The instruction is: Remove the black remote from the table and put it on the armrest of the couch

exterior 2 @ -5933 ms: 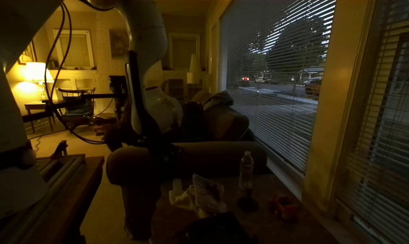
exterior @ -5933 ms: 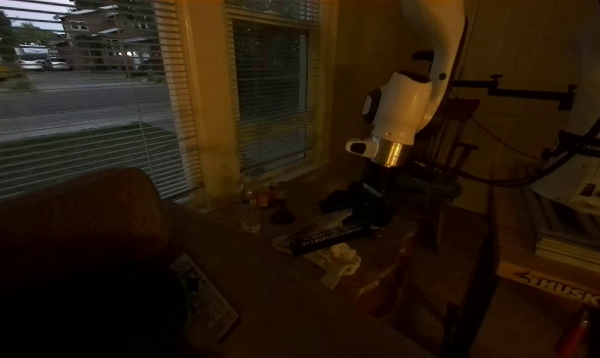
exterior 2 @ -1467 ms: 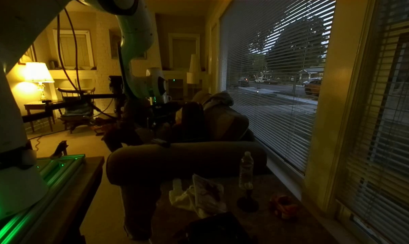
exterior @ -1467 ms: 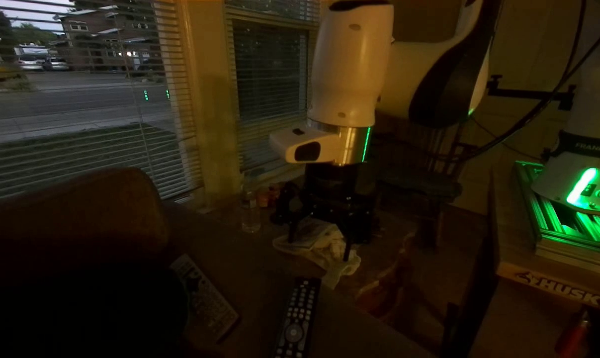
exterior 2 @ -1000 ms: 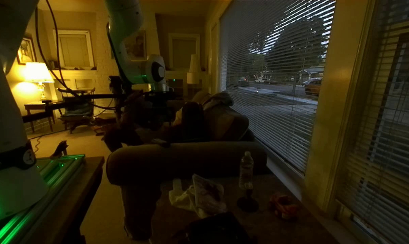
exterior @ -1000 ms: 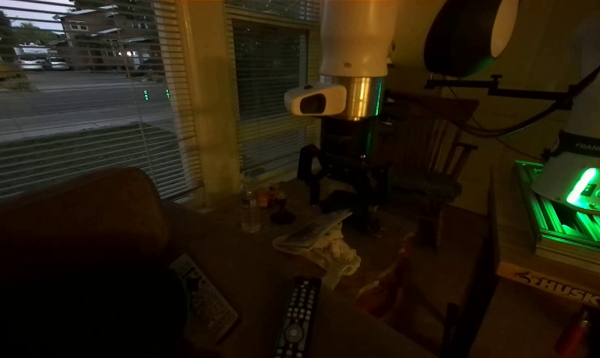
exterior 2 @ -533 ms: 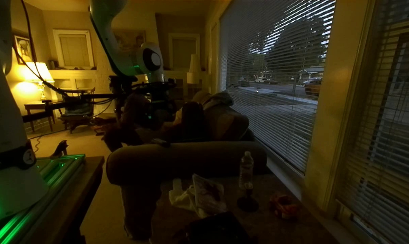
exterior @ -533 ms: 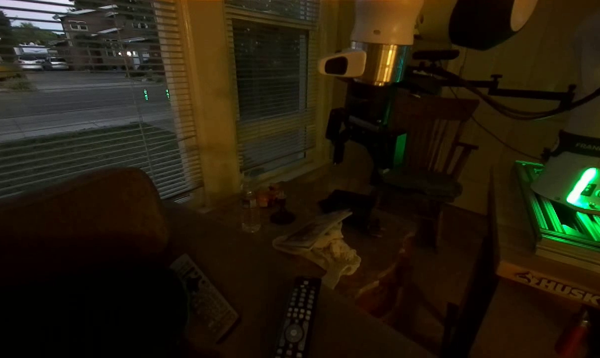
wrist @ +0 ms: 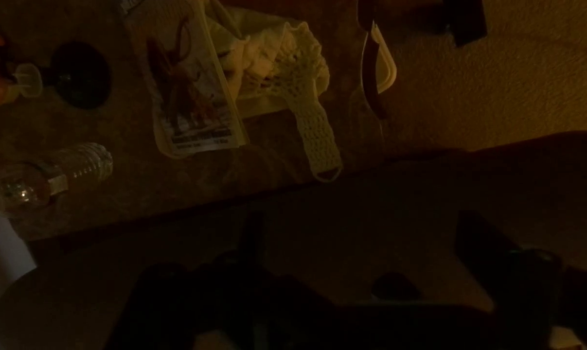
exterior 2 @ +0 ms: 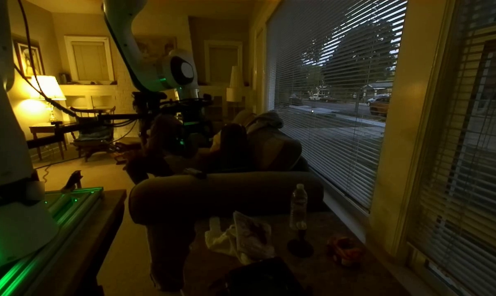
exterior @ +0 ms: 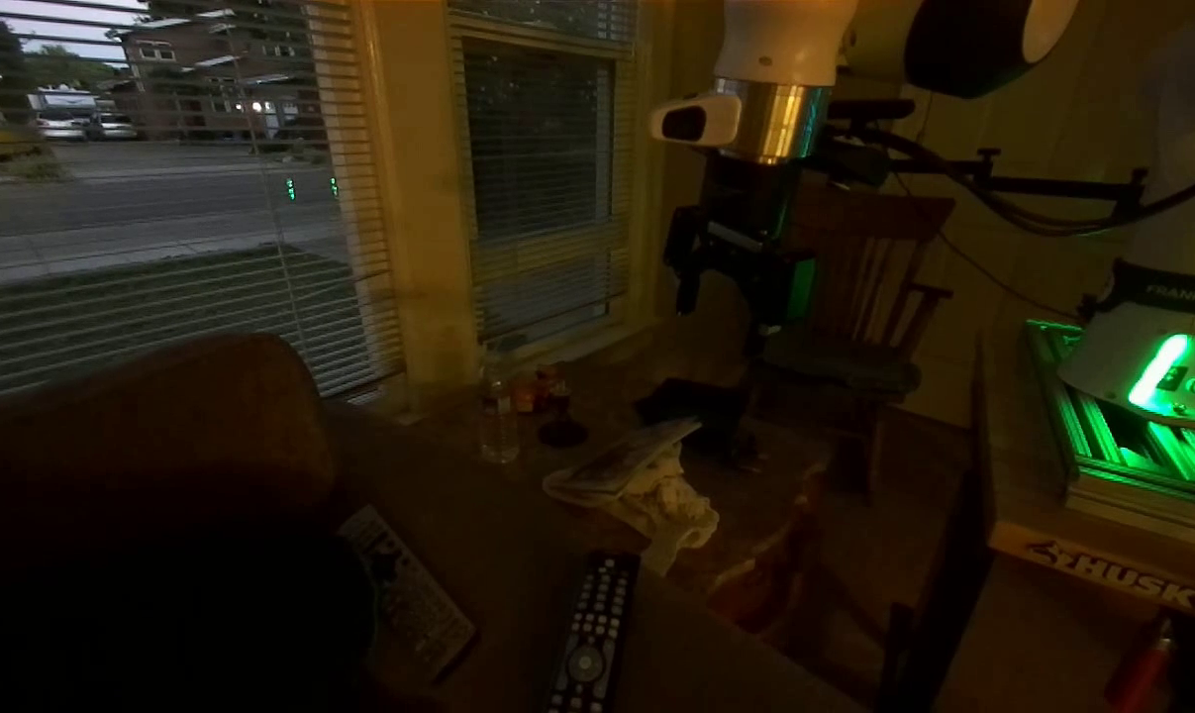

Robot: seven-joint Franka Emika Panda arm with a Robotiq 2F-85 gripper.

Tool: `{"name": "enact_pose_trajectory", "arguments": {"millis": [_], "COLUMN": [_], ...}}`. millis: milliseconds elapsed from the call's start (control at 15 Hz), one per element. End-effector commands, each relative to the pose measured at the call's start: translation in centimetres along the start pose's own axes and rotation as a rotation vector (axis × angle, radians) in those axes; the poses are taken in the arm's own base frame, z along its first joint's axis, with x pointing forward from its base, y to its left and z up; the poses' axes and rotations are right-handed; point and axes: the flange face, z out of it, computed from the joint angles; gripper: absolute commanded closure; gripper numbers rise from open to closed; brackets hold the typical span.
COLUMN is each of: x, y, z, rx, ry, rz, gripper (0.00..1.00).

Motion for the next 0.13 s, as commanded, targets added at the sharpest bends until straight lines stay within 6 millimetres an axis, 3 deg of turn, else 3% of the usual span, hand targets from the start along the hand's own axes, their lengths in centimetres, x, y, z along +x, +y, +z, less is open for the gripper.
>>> {"name": "enact_pose_trajectory", "arguments": {"millis": [0,67], "x": [0.02,0.02], "y": [0.02,0.02], "z": [-0.07,-0.07], "rx": [0.001,0.001], "ry": [0.0,0.0], "rz": [0.0,0.0], "gripper": [0.0,0.0]}}
